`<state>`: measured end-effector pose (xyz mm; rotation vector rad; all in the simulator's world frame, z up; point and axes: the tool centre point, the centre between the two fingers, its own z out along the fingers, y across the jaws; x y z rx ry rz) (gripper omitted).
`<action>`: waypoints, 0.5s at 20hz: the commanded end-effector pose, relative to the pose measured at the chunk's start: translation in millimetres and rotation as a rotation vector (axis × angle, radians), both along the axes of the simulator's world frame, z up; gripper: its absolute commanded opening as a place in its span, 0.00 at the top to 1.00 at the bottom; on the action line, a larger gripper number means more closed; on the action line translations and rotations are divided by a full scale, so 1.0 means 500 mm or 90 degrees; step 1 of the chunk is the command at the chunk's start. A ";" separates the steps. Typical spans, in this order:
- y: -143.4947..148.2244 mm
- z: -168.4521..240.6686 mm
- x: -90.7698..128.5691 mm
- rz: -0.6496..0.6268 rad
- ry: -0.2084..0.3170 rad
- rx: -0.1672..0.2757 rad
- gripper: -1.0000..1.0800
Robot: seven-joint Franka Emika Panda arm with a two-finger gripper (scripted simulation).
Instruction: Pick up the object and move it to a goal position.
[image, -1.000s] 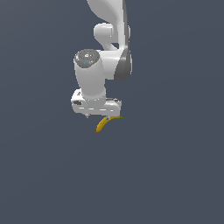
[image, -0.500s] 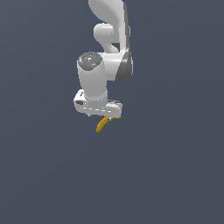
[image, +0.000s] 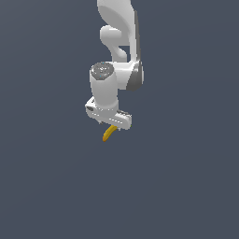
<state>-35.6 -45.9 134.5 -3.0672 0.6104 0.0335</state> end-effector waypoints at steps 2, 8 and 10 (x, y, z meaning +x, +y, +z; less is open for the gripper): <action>0.010 -0.023 -0.016 -0.058 -0.001 -0.001 0.04; 0.024 -0.059 -0.045 -0.158 -0.002 -0.004 0.04; 0.028 -0.071 -0.055 -0.191 -0.003 -0.005 0.04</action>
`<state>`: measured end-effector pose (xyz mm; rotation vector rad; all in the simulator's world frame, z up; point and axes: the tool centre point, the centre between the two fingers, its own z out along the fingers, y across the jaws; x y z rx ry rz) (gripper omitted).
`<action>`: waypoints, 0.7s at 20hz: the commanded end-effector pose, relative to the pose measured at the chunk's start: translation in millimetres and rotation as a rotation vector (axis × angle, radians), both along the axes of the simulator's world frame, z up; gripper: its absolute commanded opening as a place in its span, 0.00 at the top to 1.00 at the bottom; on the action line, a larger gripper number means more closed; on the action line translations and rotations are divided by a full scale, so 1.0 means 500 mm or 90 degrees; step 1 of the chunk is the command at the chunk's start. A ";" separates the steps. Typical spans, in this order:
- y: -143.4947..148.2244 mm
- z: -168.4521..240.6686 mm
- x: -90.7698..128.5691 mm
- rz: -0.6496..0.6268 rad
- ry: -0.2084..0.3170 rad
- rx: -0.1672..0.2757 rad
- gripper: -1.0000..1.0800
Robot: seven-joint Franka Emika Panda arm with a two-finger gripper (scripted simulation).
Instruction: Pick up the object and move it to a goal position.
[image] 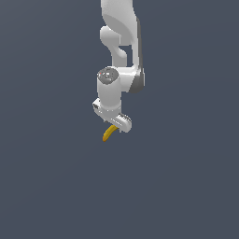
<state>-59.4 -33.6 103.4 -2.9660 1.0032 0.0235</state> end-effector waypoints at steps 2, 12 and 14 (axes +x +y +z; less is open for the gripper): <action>0.007 -0.020 -0.018 -0.059 -0.001 -0.002 0.04; 0.018 -0.059 -0.058 -0.179 -0.004 -0.008 0.04; 0.019 -0.063 -0.063 -0.193 -0.005 -0.009 0.04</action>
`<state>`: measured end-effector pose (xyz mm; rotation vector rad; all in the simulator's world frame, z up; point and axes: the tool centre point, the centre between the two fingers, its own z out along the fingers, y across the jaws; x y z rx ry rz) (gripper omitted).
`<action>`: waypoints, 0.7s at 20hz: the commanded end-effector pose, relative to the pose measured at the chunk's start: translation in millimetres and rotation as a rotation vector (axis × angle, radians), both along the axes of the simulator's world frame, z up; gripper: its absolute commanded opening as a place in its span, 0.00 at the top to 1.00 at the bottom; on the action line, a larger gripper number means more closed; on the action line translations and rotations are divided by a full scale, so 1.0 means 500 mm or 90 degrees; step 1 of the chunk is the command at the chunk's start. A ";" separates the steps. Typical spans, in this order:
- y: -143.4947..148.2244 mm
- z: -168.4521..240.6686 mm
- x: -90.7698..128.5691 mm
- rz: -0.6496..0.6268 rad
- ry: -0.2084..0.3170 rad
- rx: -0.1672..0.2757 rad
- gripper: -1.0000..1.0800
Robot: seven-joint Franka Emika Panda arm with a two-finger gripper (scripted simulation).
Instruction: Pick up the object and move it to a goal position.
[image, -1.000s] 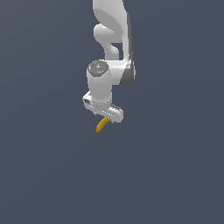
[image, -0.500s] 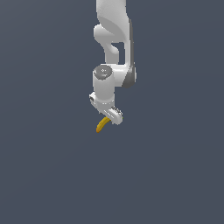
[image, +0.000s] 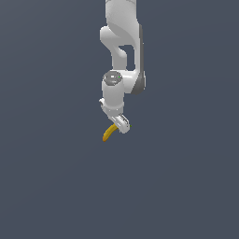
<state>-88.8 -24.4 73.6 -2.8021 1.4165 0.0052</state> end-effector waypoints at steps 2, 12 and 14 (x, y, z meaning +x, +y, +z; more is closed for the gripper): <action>0.001 -0.006 -0.007 -0.023 -0.001 -0.001 0.04; 0.002 -0.018 -0.011 -0.031 -0.001 -0.002 0.04; 0.003 -0.030 -0.011 -0.031 -0.001 -0.002 0.04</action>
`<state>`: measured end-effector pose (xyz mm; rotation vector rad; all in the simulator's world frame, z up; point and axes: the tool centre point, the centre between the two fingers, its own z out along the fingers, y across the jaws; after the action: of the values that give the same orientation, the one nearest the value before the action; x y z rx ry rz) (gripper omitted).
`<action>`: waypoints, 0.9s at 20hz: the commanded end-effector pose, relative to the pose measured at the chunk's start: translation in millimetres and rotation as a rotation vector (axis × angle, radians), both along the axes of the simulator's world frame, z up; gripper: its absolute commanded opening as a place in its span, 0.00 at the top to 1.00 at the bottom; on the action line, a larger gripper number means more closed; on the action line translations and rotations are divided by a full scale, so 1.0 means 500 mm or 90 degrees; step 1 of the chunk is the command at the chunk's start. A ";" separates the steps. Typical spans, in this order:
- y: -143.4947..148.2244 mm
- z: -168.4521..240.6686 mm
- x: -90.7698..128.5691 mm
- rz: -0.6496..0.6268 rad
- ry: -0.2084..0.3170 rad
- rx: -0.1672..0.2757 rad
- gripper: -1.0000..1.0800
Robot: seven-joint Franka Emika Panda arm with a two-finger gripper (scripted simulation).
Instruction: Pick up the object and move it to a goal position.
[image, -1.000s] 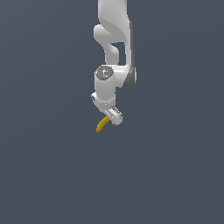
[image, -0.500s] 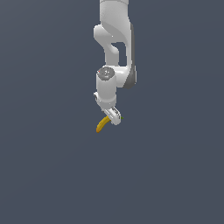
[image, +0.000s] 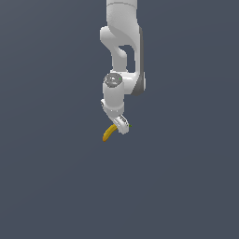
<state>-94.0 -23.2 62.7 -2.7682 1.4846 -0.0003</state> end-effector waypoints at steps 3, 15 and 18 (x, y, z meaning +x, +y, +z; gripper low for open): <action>0.000 -0.034 -0.002 -0.001 0.000 0.000 0.04; 0.000 -0.088 -0.002 -0.003 0.000 0.000 1.00; 0.000 -0.088 -0.002 -0.003 0.000 0.000 1.00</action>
<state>-95.9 -24.2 18.9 -2.7647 1.4937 0.0023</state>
